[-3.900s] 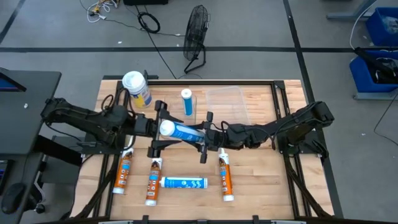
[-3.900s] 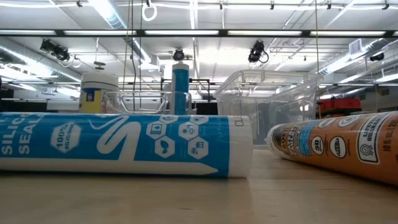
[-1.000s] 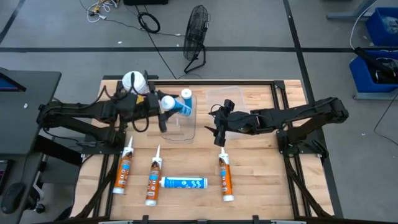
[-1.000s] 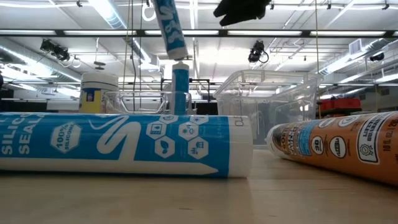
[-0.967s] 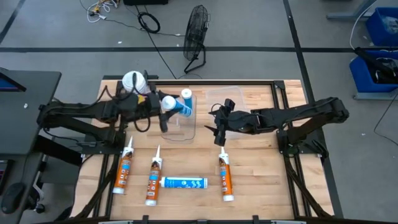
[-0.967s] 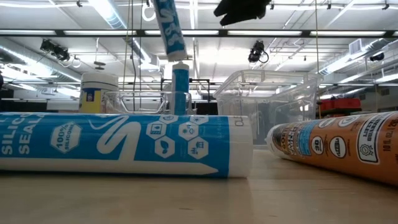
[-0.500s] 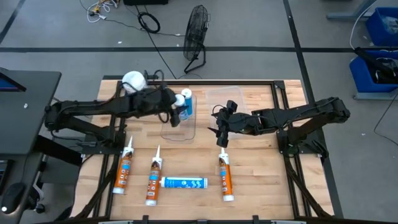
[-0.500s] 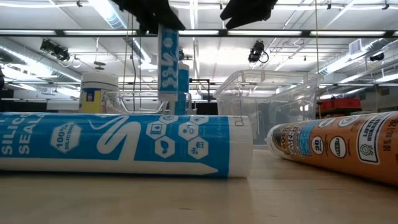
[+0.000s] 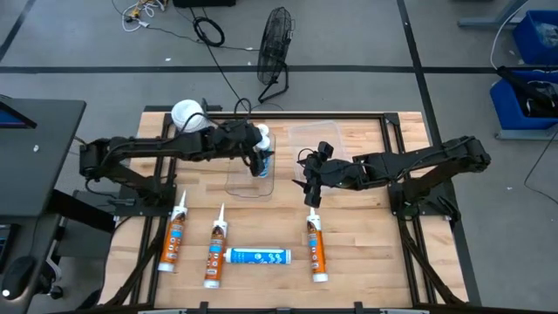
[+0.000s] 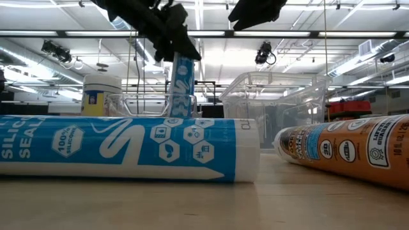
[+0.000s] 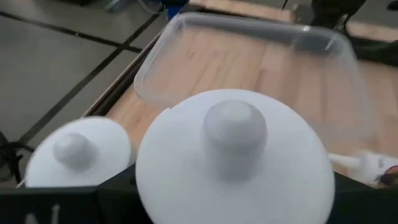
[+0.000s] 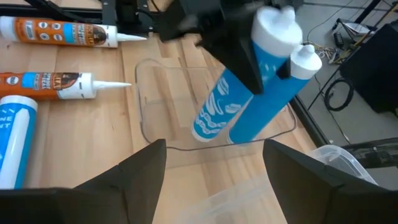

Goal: Pick & place silicon tubes, Sealant and Lysol wipes
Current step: Put the top blue sealant into the left transparent bin

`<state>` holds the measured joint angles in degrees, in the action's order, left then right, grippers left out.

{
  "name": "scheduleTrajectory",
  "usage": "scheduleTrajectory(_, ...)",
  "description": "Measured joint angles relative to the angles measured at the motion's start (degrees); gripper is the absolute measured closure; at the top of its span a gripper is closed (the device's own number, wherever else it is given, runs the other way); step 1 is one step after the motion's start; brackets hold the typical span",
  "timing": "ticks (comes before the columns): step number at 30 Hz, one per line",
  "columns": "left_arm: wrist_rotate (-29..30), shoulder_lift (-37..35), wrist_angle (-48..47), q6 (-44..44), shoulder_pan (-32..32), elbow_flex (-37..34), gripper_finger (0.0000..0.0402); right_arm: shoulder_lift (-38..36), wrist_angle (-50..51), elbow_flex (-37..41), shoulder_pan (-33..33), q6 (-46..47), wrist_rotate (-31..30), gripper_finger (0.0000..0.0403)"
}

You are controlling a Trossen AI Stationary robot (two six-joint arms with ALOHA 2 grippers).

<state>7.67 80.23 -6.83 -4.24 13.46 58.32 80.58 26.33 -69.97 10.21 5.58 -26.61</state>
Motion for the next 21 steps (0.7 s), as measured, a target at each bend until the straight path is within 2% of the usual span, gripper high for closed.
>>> scheduleTrajectory(4, 0.03, 1.58, 0.74, -0.47, 0.02, -0.05, 0.0188, 0.0, 0.0, 0.0, 0.21, -0.02, 0.04, 0.0128)
scheduleTrajectory(10, -0.66, 1.9, 9.97, -0.7, 0.15, -5.25, 0.0188, 0.0, 0.17, -0.02, 0.55, -0.17, 0.03, 0.0128)
scheduleTrajectory(21, -0.48, 1.9, 11.39, -0.66, 0.91, -7.23, 0.0188, 0.0, 0.46, -0.02, 0.57, -0.09, 0.03, 0.0128)
